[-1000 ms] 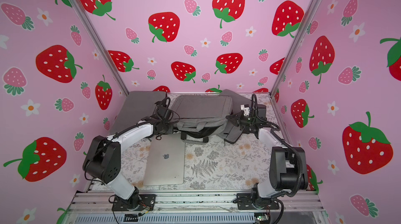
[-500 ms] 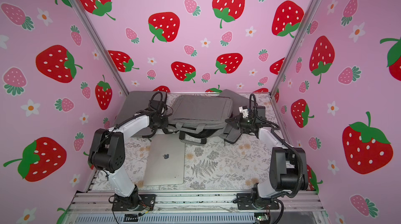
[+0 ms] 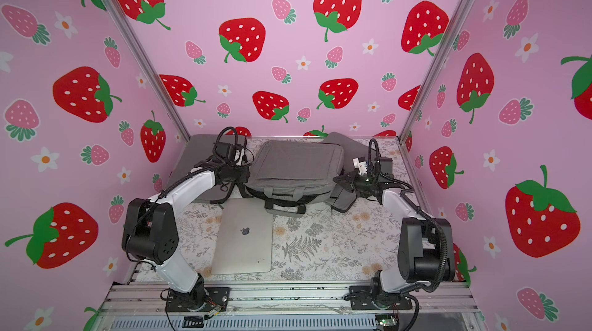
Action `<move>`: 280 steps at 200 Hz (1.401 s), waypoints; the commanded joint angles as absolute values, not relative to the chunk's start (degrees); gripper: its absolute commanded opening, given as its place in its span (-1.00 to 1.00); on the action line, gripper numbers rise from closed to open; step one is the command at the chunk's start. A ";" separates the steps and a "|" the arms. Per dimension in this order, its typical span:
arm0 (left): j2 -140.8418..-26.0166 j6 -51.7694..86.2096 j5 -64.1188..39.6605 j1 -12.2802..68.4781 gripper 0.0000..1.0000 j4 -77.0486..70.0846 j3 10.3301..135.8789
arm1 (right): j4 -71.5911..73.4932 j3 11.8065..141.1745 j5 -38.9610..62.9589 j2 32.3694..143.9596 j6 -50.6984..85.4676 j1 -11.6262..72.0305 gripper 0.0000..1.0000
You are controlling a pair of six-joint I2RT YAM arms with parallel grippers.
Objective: Open the zippered laptop bag and take out the laptop
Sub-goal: Unzip the zipper on the zippered laptop bag, then open the bag flap on the zippered laptop bag.
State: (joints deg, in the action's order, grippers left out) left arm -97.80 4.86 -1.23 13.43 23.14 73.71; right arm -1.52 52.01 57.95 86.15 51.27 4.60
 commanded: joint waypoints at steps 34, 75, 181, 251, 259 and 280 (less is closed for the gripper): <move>-97.37 -11.22 -2.06 21.91 0.47 22.00 74.41 | -3.82 53.53 58.12 86.00 47.57 3.74 -1.00; -97.95 -25.57 0.07 29.18 0.66 19.11 71.45 | -4.73 53.26 56.67 86.57 46.42 3.78 -1.00; -104.77 -41.85 4.42 32.95 0.75 14.63 73.43 | -5.34 52.65 55.30 86.24 46.22 3.70 -1.00; -105.97 -39.71 7.23 31.85 -0.51 16.38 77.87 | -6.24 51.77 54.52 87.01 44.80 3.73 -1.00; -105.65 -39.47 6.78 31.75 -0.53 16.71 78.00 | -6.20 51.64 54.42 87.19 44.74 3.78 -1.00; -105.64 -37.94 6.86 31.64 -0.66 20.17 80.22 | -6.30 51.26 53.64 87.29 43.95 3.78 -1.00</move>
State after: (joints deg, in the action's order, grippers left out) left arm -106.65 -39.31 6.17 32.49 18.37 75.72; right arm -5.54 52.01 54.65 86.85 46.09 4.60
